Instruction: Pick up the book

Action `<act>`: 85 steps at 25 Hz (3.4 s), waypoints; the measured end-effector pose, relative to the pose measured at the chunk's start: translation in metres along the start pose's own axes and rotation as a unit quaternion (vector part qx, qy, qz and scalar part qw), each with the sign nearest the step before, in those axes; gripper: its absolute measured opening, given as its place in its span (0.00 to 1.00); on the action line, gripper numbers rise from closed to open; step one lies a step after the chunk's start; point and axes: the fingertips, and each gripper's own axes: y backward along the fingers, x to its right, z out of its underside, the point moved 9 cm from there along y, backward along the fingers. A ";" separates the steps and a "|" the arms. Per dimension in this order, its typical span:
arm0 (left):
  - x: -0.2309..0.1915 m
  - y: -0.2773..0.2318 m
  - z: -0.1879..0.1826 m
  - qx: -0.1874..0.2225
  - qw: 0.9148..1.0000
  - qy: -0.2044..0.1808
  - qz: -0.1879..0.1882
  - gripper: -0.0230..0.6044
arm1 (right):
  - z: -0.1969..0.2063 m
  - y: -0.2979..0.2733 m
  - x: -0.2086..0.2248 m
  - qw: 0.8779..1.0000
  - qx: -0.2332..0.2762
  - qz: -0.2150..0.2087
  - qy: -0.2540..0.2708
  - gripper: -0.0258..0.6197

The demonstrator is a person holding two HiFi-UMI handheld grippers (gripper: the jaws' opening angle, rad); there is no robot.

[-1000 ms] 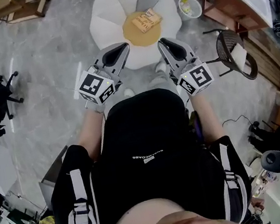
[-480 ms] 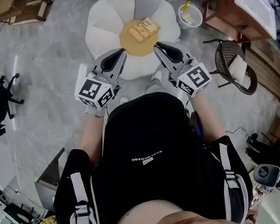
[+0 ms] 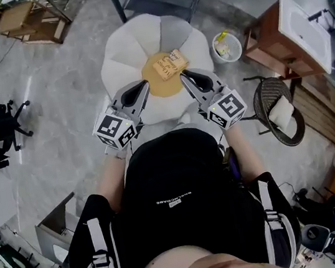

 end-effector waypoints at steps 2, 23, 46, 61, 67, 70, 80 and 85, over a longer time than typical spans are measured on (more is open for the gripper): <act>0.008 -0.016 -0.002 0.000 1.000 -0.002 -0.005 0.06 | -0.002 0.009 0.019 1.000 0.004 -0.002 -0.011 0.13; 0.020 -0.085 -0.005 -0.003 0.999 0.015 -0.033 0.06 | -0.007 0.038 0.123 0.995 0.019 0.017 -0.091 0.13; -0.124 -0.056 -0.042 -0.015 0.999 0.009 0.037 0.06 | -0.013 -0.087 0.096 0.986 0.010 0.096 -0.138 0.13; -0.210 -0.025 -0.020 -0.062 0.996 0.012 0.055 0.06 | 0.041 -0.152 0.113 0.948 -0.005 0.176 -0.266 0.13; -0.219 -0.039 -0.006 -0.081 0.995 0.034 0.040 0.06 | 0.073 -0.146 0.150 0.927 -0.012 0.201 -0.318 0.13; -0.217 -0.054 0.000 -0.088 0.995 0.045 0.032 0.06 | 0.089 -0.137 0.172 0.914 -0.016 0.205 -0.351 0.13; -0.213 -0.112 0.042 -0.121 0.990 0.072 0.007 0.06 | 0.166 -0.119 0.259 0.856 0.002 0.227 -0.464 0.13; -0.214 -0.125 0.069 -0.141 0.986 0.089 -0.002 0.06 | 0.214 -0.119 0.281 0.816 0.005 0.238 -0.527 0.13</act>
